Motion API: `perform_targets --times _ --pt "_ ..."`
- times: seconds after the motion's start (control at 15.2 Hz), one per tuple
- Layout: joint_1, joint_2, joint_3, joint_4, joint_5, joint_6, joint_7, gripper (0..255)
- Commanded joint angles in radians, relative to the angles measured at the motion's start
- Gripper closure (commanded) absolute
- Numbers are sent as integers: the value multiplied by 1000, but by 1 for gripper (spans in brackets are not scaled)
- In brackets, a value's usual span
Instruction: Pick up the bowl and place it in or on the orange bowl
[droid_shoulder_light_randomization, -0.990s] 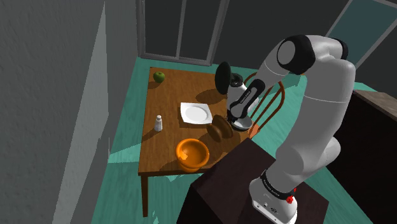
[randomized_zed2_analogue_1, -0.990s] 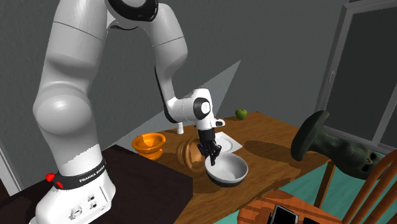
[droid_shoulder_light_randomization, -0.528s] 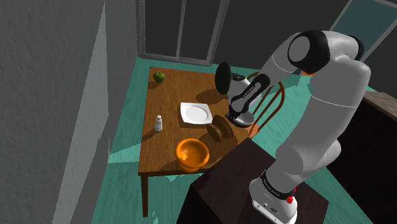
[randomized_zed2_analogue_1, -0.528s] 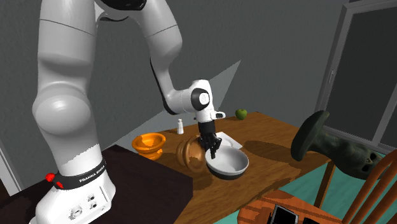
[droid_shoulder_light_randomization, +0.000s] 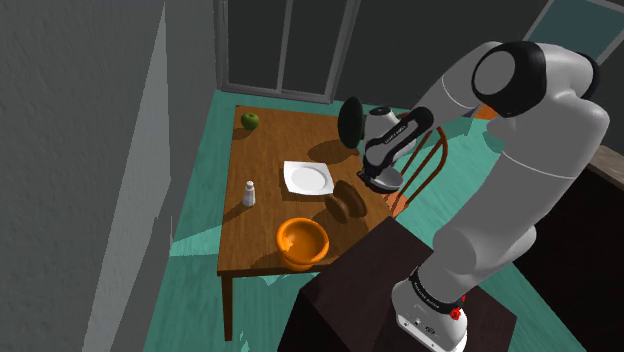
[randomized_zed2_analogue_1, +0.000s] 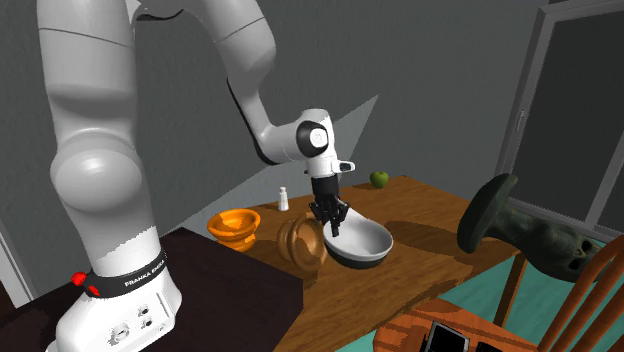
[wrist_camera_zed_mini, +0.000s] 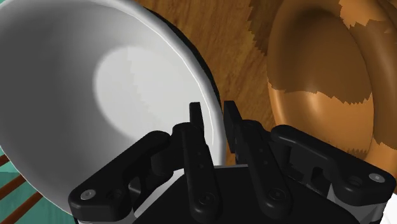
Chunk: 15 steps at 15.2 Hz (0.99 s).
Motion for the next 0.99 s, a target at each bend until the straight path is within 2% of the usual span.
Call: perform_targets --times 0.0,0.66,0.92 --pt "-1 -25 3 0 12 -23 -15 255" --pt "2 -146 14 6 63 -147 -78 255" --pt "56 -206 67 -56 69 -173 22 255"
